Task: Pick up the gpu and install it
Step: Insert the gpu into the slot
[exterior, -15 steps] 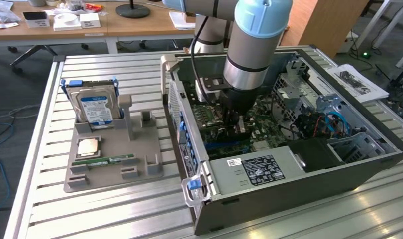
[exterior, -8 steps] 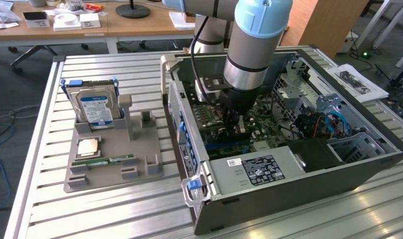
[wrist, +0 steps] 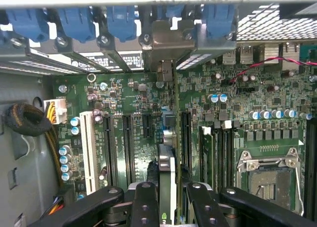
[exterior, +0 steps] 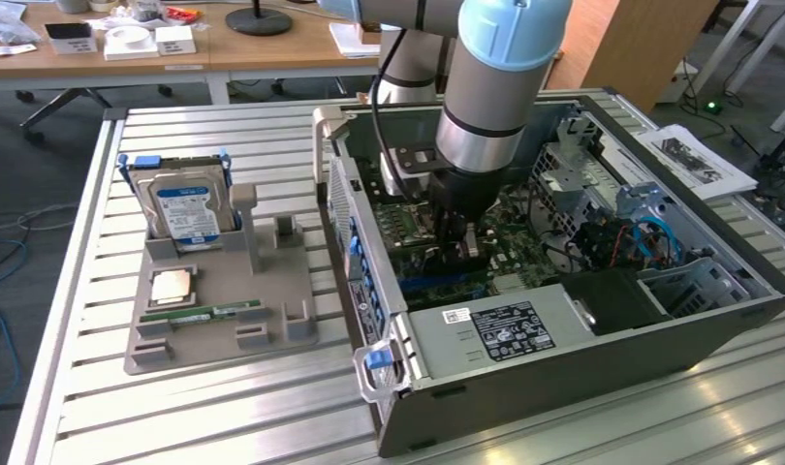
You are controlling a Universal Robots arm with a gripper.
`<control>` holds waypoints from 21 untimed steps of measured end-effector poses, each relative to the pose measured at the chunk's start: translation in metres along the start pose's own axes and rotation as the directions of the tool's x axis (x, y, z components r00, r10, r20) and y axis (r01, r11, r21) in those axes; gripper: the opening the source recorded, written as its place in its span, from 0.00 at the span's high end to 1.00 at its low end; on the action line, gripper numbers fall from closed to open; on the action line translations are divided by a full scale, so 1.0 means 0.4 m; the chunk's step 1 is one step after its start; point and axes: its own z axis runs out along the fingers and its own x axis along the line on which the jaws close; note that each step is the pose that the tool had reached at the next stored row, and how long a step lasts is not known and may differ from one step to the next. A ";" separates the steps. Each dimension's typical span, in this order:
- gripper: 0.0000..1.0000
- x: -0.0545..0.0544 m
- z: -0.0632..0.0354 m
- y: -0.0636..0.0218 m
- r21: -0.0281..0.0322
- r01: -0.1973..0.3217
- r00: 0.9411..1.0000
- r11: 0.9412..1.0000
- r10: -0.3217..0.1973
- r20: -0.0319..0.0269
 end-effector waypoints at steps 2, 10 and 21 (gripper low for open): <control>0.73 0.000 0.000 0.000 0.000 0.000 1.000 1.000 0.000 0.000; 0.73 0.001 0.001 0.000 0.000 0.007 1.000 1.000 -0.007 0.000; 0.73 0.001 0.002 0.000 -0.001 0.024 1.000 1.000 -0.024 0.000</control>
